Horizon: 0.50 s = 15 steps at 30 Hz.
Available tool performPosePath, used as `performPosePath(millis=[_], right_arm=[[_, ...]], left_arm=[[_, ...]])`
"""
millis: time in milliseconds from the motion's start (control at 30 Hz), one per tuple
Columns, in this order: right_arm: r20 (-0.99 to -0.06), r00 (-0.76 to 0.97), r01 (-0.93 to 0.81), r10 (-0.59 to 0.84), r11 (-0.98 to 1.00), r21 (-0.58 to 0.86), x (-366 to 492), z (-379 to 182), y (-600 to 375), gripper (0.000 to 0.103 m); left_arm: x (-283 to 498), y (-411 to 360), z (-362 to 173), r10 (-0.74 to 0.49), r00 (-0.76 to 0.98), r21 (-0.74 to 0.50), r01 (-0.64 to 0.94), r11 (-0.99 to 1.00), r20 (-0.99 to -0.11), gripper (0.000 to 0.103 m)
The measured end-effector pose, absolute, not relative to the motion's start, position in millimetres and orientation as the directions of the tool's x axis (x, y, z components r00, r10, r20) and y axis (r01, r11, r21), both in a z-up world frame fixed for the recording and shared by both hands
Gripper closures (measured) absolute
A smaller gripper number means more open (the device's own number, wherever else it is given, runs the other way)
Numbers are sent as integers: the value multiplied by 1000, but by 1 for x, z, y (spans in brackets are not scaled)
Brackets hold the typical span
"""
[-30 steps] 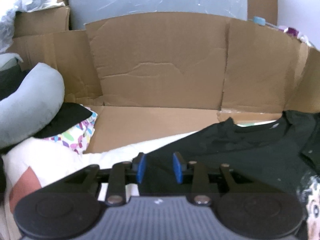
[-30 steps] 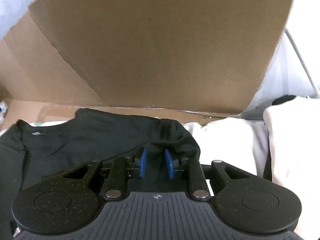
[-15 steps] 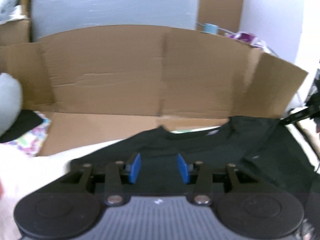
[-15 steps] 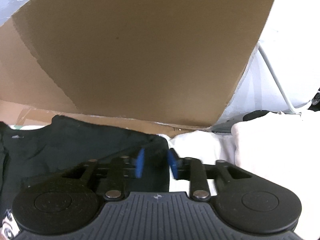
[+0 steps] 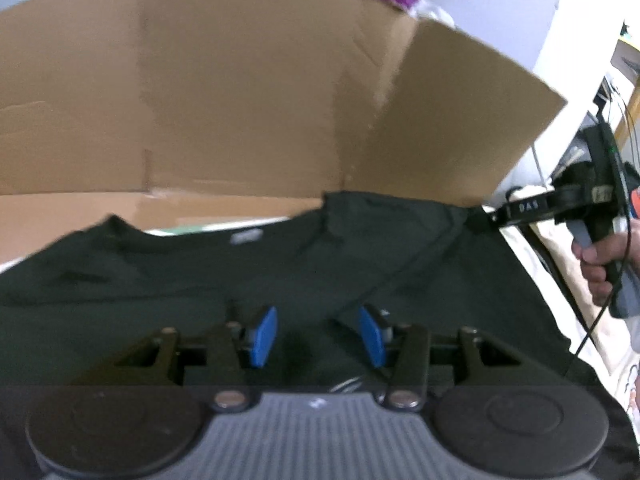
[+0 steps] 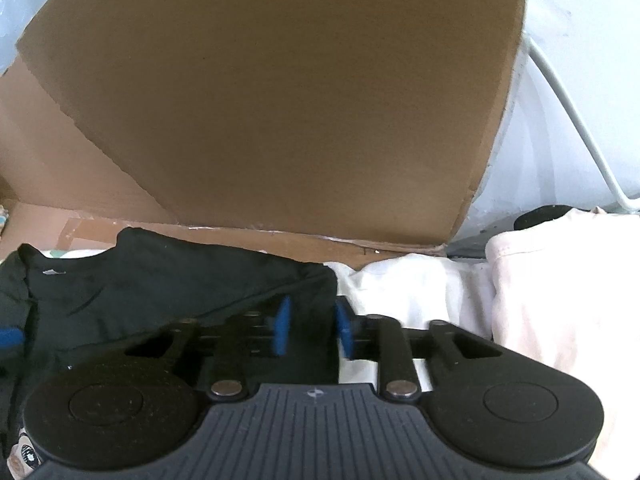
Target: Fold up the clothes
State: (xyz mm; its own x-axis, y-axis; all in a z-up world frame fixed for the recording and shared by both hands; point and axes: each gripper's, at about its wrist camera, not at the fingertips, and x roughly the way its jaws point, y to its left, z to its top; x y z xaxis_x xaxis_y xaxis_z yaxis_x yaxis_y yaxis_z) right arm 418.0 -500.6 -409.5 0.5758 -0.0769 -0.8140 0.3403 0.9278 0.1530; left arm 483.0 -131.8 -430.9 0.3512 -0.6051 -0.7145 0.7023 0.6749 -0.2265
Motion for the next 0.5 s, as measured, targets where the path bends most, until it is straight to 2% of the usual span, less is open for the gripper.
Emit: performPosePath(millis=[67,100,167,200,233,500], right_arm=[[-808,586,333,-64,928,167,417,-409,-504,96],[-805,590,327,-58,929,172,416,-409,-506,97],[-801,595,321,-59,932,170,416,-407,-508,100],[-801,596,322,-58,931,173,415,-406,-508,101],[-800,598,323,-57,930,175,415,-405,-508,101],[-807,587,357,-61,915,190,418,-402,-514,101]], left_arm=[[482,-145,-439,-595,330,-221,711,667,-733,56],[482,-150,-444,-587,316,-223,712,666,-745,58],[483,-158,-451,-577,296,-230,708,667,-762,77],[484,-160,-453,-573,296,-230,705,671,-764,97],[485,-162,-453,-575,299,-232,703,672,-761,100],[502,-166,-452,-577,343,-204,703,681,-741,103]])
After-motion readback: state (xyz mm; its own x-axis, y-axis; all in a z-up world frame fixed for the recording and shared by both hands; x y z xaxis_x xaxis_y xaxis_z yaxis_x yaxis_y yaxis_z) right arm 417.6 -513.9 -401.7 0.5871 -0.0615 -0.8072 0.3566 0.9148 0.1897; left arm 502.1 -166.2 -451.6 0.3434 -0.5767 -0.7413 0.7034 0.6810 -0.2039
